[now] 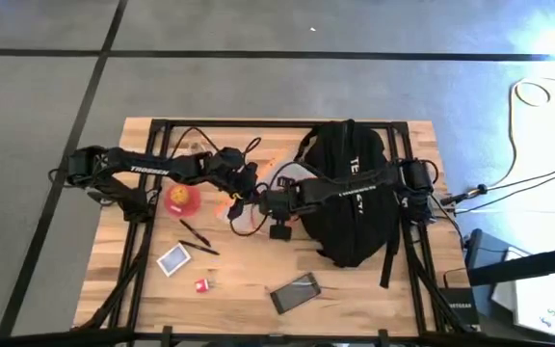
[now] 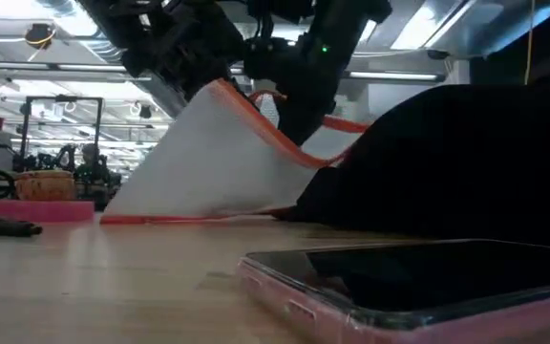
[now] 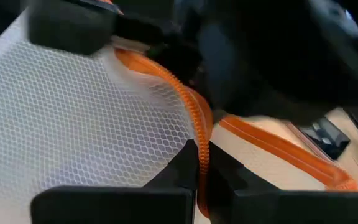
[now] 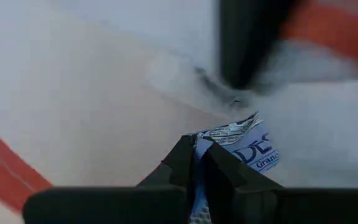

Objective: Unpack backpack
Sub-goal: Put the blue chocolate bar into the transparent white zip bag, then put the red charger adapter into the transparent white zip bag

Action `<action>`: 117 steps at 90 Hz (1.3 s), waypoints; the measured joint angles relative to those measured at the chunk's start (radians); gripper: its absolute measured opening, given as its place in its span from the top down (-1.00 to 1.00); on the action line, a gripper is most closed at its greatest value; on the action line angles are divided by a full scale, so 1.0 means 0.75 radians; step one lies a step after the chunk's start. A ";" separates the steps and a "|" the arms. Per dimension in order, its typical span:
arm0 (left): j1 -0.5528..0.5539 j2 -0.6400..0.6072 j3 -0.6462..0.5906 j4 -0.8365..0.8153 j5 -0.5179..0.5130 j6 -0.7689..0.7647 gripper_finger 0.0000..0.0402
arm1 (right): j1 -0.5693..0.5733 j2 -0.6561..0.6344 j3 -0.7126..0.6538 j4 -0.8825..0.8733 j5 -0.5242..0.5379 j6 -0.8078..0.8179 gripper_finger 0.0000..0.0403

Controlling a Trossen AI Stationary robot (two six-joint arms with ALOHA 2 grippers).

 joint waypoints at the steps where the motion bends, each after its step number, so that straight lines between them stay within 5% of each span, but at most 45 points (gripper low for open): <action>1: -0.002 0.000 0.000 -0.003 0.000 0.000 1.00 | -0.004 -0.002 -0.005 0.007 0.000 0.001 0.97; 16: -0.027 0.000 0.000 -0.024 -0.006 0.019 1.00 | -0.044 -0.006 -0.041 0.097 0.002 -0.004 0.77; 51: -0.033 -0.001 0.001 -0.005 -0.112 0.073 1.00 | 0.027 -0.127 -0.040 -0.020 0.067 0.058 -0.23; 72: -0.033 0.000 0.001 -0.065 -0.138 0.145 1.00 | 0.259 -0.252 -0.036 0.233 0.133 0.078 -0.29; 89: -0.033 0.000 0.001 -0.022 -0.141 0.148 1.00 | 0.362 -0.079 -0.039 0.648 0.146 -0.117 -0.29; 103: -0.033 0.000 0.001 -0.014 -0.140 0.148 1.00 | 0.366 0.090 -0.038 1.195 -0.038 -0.324 -0.29; 117: -0.033 -0.001 0.001 -0.005 -0.130 0.175 1.00 | 0.301 0.204 -0.037 1.278 -0.228 -0.343 -0.29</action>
